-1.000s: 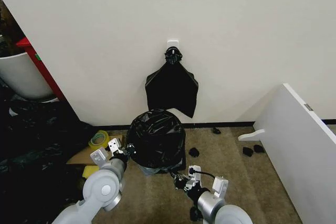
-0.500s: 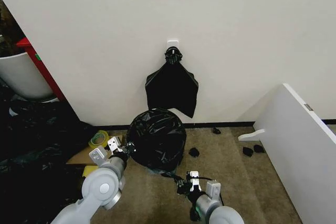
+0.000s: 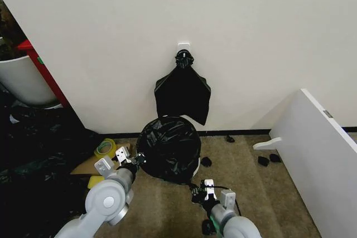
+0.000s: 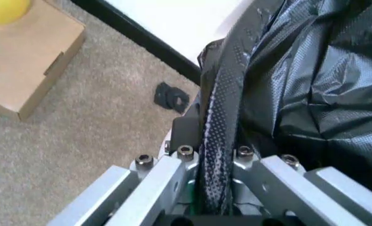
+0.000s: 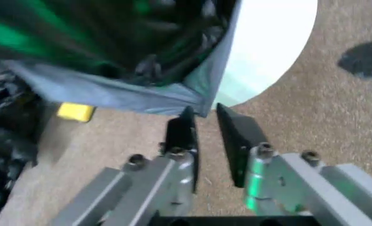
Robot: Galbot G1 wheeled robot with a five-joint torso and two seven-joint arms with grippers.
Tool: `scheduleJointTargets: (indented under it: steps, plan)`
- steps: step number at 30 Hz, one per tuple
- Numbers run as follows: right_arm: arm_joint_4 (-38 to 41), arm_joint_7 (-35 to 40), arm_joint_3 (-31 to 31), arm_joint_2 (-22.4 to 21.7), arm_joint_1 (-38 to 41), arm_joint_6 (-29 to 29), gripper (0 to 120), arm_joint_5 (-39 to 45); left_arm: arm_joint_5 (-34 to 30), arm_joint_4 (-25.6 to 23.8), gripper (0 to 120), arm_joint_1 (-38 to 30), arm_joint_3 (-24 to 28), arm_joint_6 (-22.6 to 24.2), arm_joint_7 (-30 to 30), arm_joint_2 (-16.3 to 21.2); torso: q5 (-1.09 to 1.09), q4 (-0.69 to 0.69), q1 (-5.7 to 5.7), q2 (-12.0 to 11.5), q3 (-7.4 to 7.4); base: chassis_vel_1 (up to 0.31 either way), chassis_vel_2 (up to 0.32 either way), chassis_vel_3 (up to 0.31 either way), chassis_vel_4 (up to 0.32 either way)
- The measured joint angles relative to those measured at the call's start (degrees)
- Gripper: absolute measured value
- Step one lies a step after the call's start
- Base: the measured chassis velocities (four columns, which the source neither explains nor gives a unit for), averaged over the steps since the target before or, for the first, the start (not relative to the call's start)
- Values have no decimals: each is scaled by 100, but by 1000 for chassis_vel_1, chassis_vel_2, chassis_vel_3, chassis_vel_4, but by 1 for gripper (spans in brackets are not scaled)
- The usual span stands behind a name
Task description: Place the garbage bag over the trash bin.
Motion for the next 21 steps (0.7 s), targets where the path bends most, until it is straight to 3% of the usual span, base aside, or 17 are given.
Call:
scheduleJointTargets:
  steps: [10, 12, 18, 21]
  plan:
    - [623, -460, 216, -540, -578, 260, 50, -396, 1106, 536, 1, -5, -9, -371, 883, 160, 2, 0, 0, 0, 0, 0, 0, 0, 0]
    - [927, -722, 372, -781, -829, 374, 59, -389, 1652, 877, 1, 39, -59, -798, 1716, 315, -3, -2, 0, 0, 0, 0, 0, 0, 0]
    - [1225, -1175, 670, -971, -966, 608, 78, -147, 1899, 1281, 1, 150, -187, -1337, 2748, 491, -1, 2, 0, 0, 0, 0, 0, 0, 0]
    - [1424, -1695, 1027, -1155, -1024, 946, 93, -198, 2347, 1651, 1, 222, -199, -2003, 3636, 641, 0, -1, 0, 0, 0, 0, 0, 0, 0]
